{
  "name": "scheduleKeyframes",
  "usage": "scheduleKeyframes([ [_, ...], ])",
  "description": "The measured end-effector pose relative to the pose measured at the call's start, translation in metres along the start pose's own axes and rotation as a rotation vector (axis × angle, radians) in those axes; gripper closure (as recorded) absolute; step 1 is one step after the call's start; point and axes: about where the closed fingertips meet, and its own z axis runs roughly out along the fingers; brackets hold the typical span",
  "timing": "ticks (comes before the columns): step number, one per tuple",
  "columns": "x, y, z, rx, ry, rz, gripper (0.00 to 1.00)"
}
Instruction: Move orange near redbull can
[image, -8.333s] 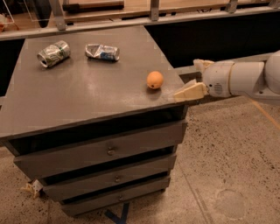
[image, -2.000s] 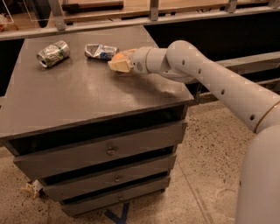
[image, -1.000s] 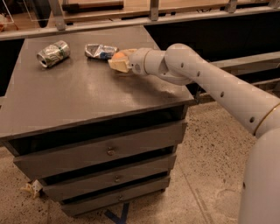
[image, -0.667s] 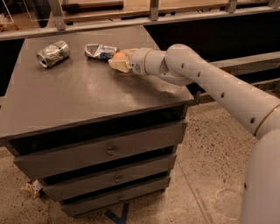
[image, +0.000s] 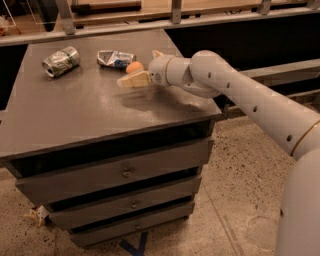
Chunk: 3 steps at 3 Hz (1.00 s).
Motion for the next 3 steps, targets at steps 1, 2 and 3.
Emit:
scheduleKeyframes([
  [1, -0.002, 0.001, -0.007, -0.010, -0.010, -0.010, 0.00],
  [2, -0.005, -0.004, -0.024, -0.014, -0.021, -0.029, 0.00],
  [3, -0.005, -0.014, -0.045, -0.001, -0.020, -0.048, 0.00],
])
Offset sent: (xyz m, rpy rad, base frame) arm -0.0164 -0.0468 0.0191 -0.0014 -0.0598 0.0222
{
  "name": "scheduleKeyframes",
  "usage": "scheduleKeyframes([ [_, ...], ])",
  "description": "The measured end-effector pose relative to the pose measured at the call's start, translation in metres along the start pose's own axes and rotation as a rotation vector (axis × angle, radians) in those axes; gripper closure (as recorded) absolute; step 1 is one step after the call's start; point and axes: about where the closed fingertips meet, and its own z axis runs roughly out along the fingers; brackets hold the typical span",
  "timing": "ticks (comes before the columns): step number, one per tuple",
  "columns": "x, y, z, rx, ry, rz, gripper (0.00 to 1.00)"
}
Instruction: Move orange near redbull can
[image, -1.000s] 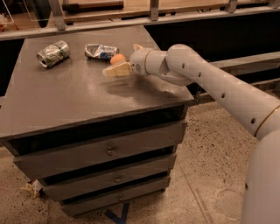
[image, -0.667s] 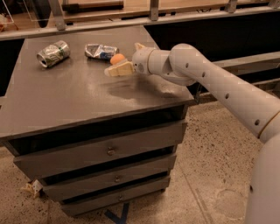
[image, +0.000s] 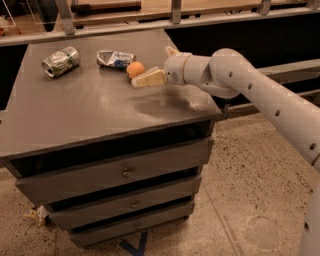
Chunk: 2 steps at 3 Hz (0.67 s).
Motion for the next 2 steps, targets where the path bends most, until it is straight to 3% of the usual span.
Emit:
scheduleKeyframes([
  [2, 0.013, -0.046, -0.064, 0.089, 0.071, -0.043, 0.00],
])
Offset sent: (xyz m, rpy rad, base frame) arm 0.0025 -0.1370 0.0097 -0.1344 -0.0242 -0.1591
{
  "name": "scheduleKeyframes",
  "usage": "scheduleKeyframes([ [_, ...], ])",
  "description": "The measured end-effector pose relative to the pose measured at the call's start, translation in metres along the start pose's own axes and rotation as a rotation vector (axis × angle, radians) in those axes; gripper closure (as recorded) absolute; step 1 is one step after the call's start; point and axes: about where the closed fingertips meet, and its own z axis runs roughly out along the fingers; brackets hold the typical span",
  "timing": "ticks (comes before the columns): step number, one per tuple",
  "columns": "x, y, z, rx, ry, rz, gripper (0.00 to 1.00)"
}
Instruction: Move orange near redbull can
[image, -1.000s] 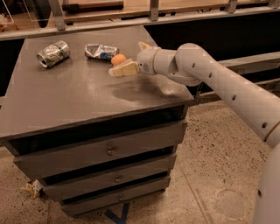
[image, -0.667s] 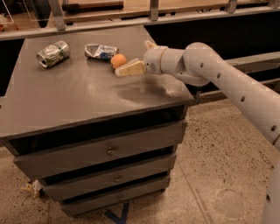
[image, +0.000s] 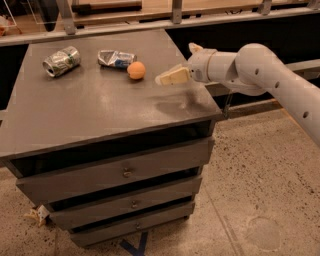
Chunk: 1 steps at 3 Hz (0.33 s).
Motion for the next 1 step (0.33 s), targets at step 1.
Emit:
scheduleKeyframes([
  [1, 0.0000, 0.0001, 0.0001, 0.000, 0.000, 0.000, 0.00],
])
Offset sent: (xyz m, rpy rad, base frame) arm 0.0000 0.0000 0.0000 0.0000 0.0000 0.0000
